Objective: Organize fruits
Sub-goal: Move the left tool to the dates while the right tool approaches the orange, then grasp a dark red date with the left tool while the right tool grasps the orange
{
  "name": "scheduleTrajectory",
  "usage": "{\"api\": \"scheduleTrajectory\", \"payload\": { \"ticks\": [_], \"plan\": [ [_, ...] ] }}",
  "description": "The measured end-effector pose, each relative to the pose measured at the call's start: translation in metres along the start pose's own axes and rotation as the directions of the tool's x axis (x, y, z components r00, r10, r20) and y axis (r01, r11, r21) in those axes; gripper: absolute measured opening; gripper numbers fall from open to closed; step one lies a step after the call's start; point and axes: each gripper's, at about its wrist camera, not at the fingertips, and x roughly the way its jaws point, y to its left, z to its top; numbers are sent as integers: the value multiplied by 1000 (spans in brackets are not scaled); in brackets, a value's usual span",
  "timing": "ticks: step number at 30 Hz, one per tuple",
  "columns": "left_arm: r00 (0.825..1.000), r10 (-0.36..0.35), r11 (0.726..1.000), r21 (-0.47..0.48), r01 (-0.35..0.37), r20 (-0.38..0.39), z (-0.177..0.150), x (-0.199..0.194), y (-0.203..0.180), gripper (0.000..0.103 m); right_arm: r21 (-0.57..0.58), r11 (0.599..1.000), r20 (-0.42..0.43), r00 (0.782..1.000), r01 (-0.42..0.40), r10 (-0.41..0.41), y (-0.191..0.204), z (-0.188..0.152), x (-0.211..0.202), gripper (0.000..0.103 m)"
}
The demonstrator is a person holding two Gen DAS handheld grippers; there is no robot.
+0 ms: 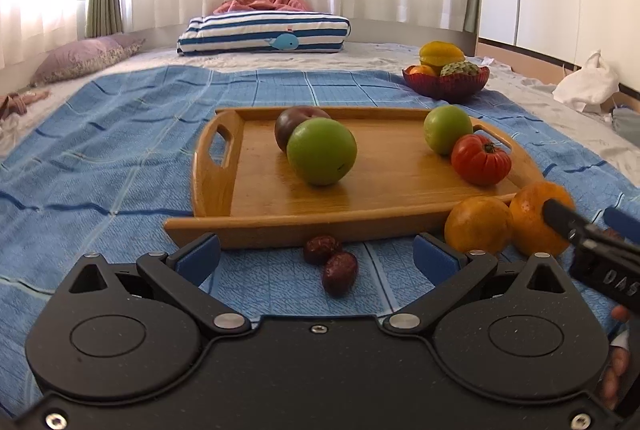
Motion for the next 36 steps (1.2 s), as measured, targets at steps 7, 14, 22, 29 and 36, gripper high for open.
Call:
{"api": "scheduleTrajectory", "payload": {
  "ticks": [7, 14, 22, 29, 36],
  "plan": [
    [1000, -19, 1000, -17, 19, -19, -4, 5, -3, 103, -64, 998, -33, 999, 15, -17, 7, -7, 5, 103],
    [999, 14, 1000, 18, -13, -37, -5, 6, -9, 73, -136, 990, -52, 998, 27, -34, 13, -7, 8, 103],
    [998, 20, 999, 40, -17, -56, -7, 7, -13, 43, -111, 993, -96, 995, -35, 24, 13, -3, 12, 96],
    [998, 4, 999, 33, -2, -67, -6, 8, -15, 32, -120, 992, -113, 993, -30, 16, 17, -3, 16, 78],
    [997, 1, 998, 60, 4, -84, -10, 12, -23, 32, -114, 993, -127, 992, -32, 17, 17, -1, 19, 74]
  ]
}}
